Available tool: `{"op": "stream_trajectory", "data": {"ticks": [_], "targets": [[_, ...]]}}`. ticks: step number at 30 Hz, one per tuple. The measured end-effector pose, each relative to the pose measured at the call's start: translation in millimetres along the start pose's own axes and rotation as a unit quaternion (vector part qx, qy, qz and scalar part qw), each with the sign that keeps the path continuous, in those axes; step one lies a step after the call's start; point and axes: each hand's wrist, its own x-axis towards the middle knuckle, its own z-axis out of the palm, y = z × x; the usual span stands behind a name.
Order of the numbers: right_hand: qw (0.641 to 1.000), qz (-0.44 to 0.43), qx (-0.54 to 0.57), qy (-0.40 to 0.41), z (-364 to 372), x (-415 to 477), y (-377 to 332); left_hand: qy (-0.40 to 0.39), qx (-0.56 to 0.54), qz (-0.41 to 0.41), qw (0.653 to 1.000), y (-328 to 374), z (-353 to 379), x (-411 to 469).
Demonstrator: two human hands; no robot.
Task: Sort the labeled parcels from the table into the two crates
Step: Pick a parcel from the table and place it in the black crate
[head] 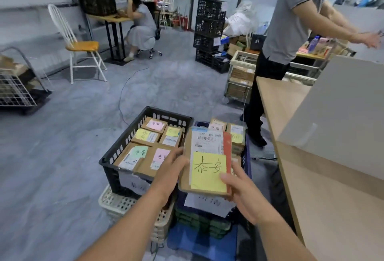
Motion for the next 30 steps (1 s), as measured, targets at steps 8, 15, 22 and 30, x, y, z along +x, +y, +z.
{"op": "stream_trajectory", "data": {"ticks": [8,15,22,30], "targets": [[0.999,-0.002,0.034,-0.001,-41,73,-8,0.024,0.039,0.005,0.999,36,24,84],[0.996,-0.009,0.058,0.069,-66,127,-2,0.022,0.063,-0.008,0.998,36,23,118],[0.991,0.038,0.053,0.114,-51,180,9,0.048,0.180,-0.022,0.982,7,-38,150],[0.980,0.090,0.054,0.169,-1,246,20,0.008,0.278,-0.009,0.960,3,-110,204]]}}
